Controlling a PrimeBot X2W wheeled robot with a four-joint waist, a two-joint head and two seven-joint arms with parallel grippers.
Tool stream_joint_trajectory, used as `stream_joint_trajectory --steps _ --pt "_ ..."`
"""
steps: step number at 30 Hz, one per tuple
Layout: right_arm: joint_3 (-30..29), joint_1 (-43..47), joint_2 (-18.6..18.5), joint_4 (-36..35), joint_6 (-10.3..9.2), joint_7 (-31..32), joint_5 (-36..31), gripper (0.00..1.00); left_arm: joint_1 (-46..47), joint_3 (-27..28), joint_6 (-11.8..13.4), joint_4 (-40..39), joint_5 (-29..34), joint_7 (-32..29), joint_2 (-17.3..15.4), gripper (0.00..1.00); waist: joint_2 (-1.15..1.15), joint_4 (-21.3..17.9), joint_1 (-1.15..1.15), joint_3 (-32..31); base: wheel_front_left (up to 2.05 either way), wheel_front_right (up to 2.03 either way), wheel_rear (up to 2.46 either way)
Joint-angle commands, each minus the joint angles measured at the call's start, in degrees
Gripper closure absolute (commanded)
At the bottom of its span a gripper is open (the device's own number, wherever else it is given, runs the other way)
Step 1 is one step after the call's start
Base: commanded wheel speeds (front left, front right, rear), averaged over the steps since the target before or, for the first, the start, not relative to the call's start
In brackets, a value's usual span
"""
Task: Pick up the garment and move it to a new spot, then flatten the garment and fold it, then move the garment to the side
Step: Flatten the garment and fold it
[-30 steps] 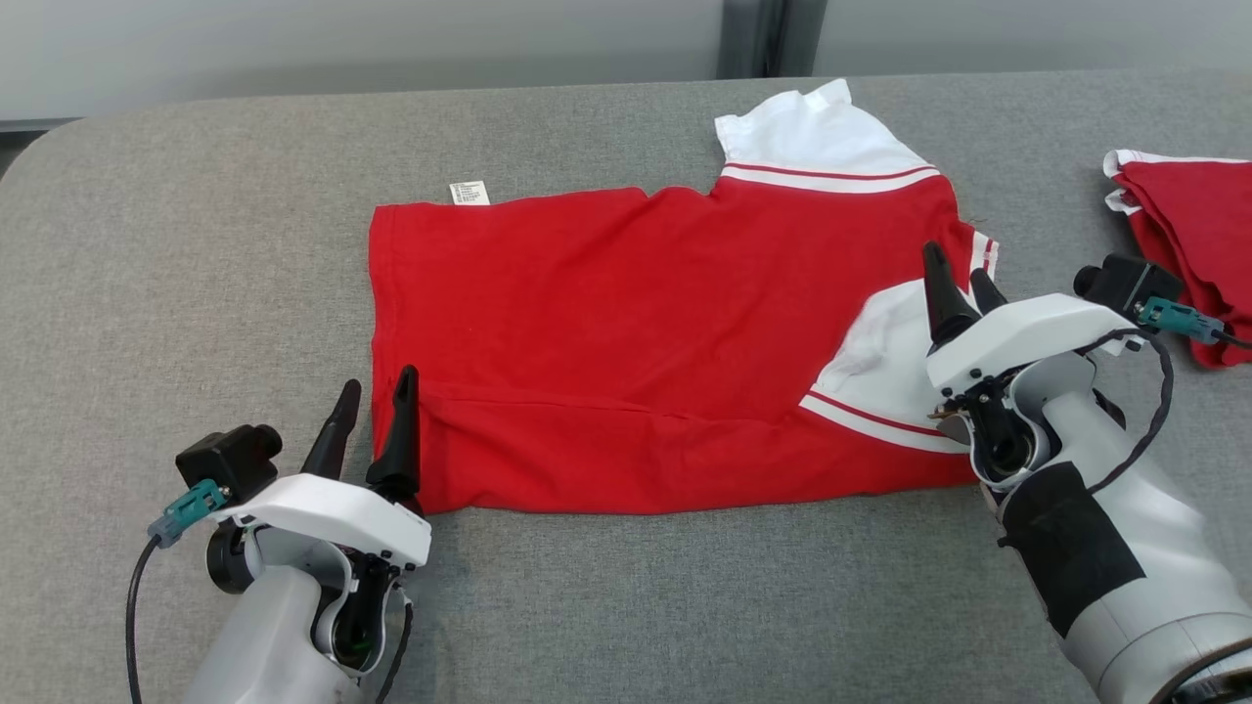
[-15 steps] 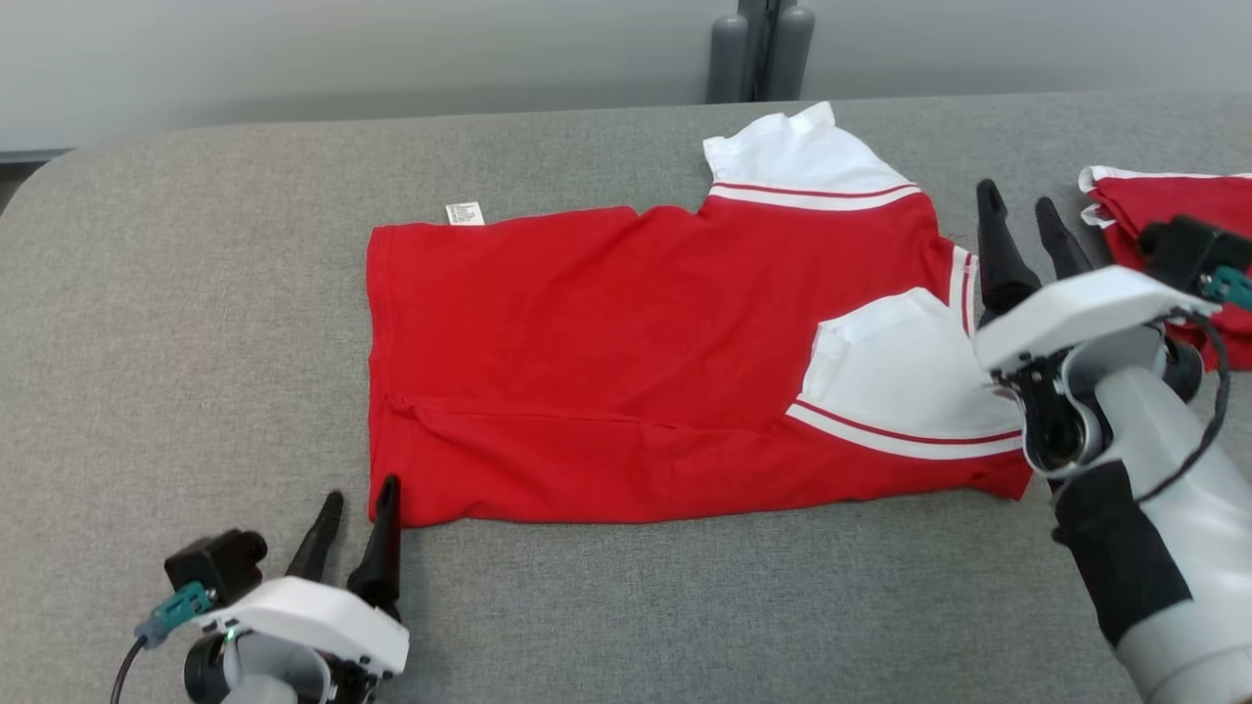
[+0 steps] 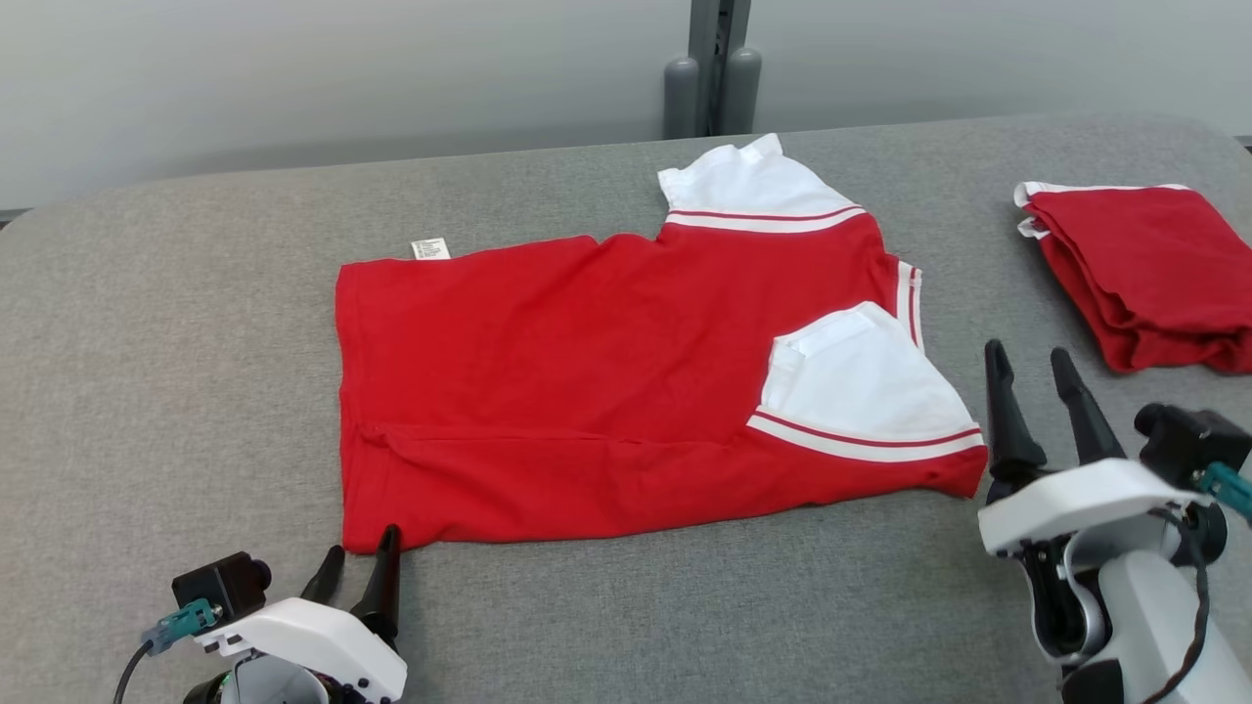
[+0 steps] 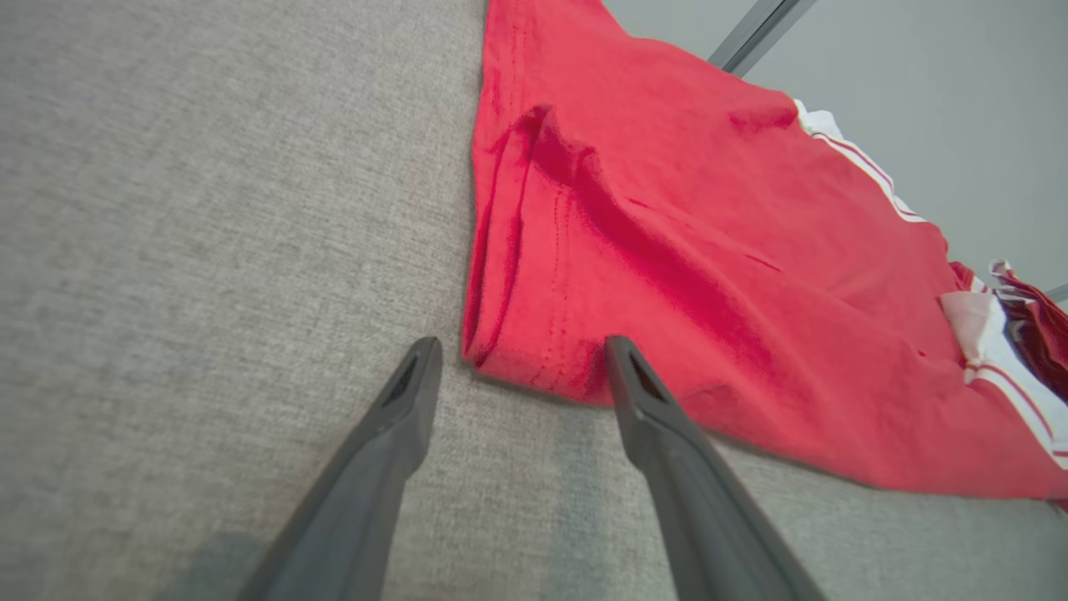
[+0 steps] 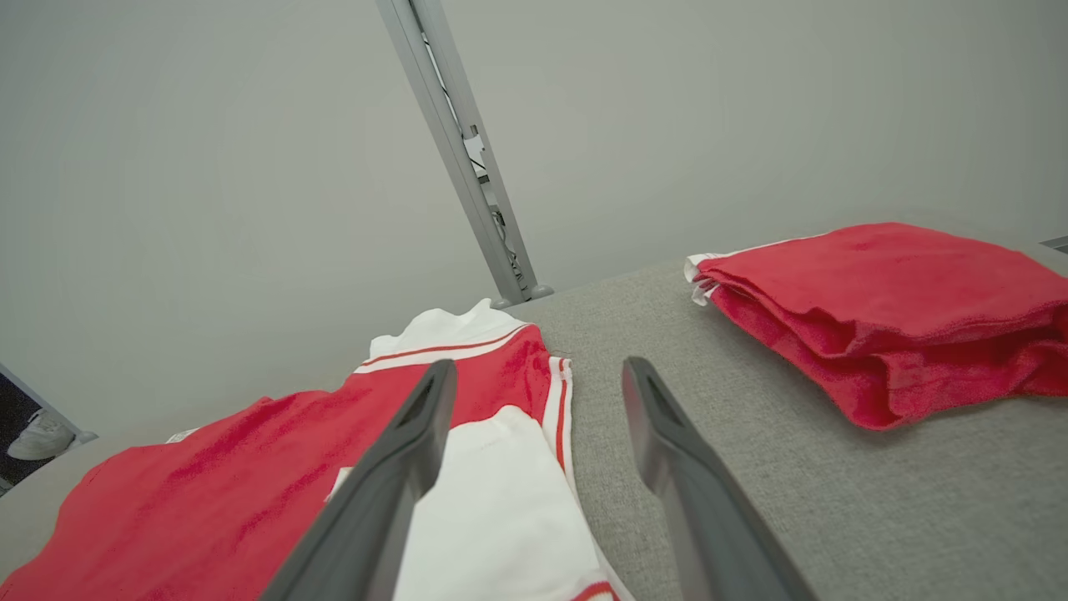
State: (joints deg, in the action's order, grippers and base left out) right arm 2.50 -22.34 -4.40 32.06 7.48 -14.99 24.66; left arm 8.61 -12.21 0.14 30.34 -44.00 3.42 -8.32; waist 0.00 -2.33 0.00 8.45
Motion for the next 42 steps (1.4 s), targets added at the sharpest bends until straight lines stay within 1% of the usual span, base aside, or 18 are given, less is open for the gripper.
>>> stream_joint_trajectory --steps 1,3,5,6,7,8,14,21,29,30,31,32,33,35,36,37,38,42 --pt "-0.30 1.84 -0.01 -1.21 0.03 -0.26 -1.39 0.00 -0.61 0.10 0.66 -0.33 -0.56 -0.77 -0.34 0.06 0.00 -0.70 0.00 0.00 0.00 0.00 0.00" --pt "-0.47 3.41 0.19 -1.87 0.03 0.02 -3.22 0.00 -0.55 0.20 1.06 -0.69 -0.79 -1.28 -0.37 0.25 0.00 -1.20 0.00 0.03 0.00 0.00 0.00" --pt "-0.53 4.56 0.38 -2.21 0.03 1.28 -4.80 0.00 -0.34 0.12 1.48 -0.70 -0.83 -1.94 -0.53 0.52 0.00 -1.61 0.00 0.07 0.00 0.00 0.00" --pt "-0.56 5.09 0.47 -2.11 0.03 2.33 -5.65 0.00 -0.17 0.05 1.64 -0.60 -0.76 -2.27 -0.60 0.63 0.00 -1.76 0.00 0.07 0.00 0.00 0.00" --pt "-0.76 5.40 0.53 -1.99 0.03 3.20 -6.37 0.00 0.01 -0.09 1.88 -0.58 -0.61 -2.48 -0.68 0.86 0.00 -1.89 0.00 0.10 0.00 0.00 0.00" --pt "-1.12 5.56 0.57 -1.80 0.03 4.08 -6.92 0.00 0.25 -0.14 2.00 -0.65 -0.54 -2.58 -0.68 1.00 0.00 -1.94 0.00 0.13 0.00 0.00 0.00" --pt "-3.11 6.17 1.01 1.33 0.03 9.77 -10.50 0.00 0.36 0.15 2.92 -3.18 0.38 -1.17 -1.53 1.00 0.00 -0.96 0.00 -0.05 0.00 0.00 0.00" --pt "-5.52 4.61 1.25 5.78 0.03 11.11 -11.07 0.00 -1.77 0.03 3.80 -6.42 0.38 -1.57 -2.06 1.00 0.00 1.04 0.00 -0.29 0.00 0.00 0.00" --pt "-2.20 2.22 1.32 11.54 0.03 12.44 -8.31 0.00 -3.54 -0.67 4.62 -8.29 0.25 -2.18 -1.85 1.00 0.00 2.75 0.00 -0.46 0.00 0.00 0.00" --pt "-1.79 1.89 1.36 12.29 0.03 12.60 -7.82 0.02 -3.56 -0.69 4.61 -8.33 0.20 -2.17 -1.87 1.00 0.00 2.86 0.00 -0.46 0.00 0.00 0.00" --pt "-1.37 1.58 1.37 12.99 0.03 12.76 -7.49 0.22 -3.52 -0.69 4.59 -8.32 0.15 -2.15 -1.92 1.00 0.00 2.95 0.00 -0.48 0.00 0.00 0.00" --pt "-0.86 1.17 1.39 13.74 0.03 12.95 -6.79 0.50 -3.48 -0.71 4.57 -8.25 0.09 -2.14 -1.97 1.00 0.00 3.02 0.00 -0.51 0.00 0.00 0.00" --pt "-0.48 0.71 1.42 14.52 0.03 13.21 -5.89 0.58 -3.46 -0.72 4.58 -8.18 0.06 -2.07 -1.99 1.00 0.00 3.06 0.00 -0.55 0.00 0.00 0.00" --pt "0.38 -0.15 1.40 15.84 0.02 13.44 -4.01 0.67 -3.40 -0.74 4.56 -8.02 0.02 -1.84 -1.99 1.00 0.00 3.07 0.00 -0.66 0.00 0.00 0.00" --pt "0.78 -0.52 1.40 16.53 0.02 13.64 -3.35 0.76 -3.33 -0.75 4.52 -7.94 -0.03 -1.70 -1.92 1.00 0.00 3.05 0.00 -0.73 0.00 0.00 0.00" --pt "1.11 -0.96 1.41 17.12 0.02 13.49 -2.68 0.90 -3.24 -0.76 4.44 -7.82 -0.05 -1.63 -1.87 1.00 0.00 3.03 0.00 -0.80 0.00 0.00 0.00" --pt "1.33 -1.48 1.41 17.53 0.02 13.14 -2.09 1.00 -3.15 -0.80 4.34 -7.71 0.03 -1.36 -1.87 1.00 0.00 3.02 0.00 -0.88 0.00 0.00 0.00" --pt "1.39 -2.43 1.32 17.28 0.02 11.16 -0.76 1.00 -2.76 -0.98 3.58 -7.87 0.24 -0.34 -1.88 1.00 0.00 3.01 0.00 -1.21 0.00 0.00 0.00"
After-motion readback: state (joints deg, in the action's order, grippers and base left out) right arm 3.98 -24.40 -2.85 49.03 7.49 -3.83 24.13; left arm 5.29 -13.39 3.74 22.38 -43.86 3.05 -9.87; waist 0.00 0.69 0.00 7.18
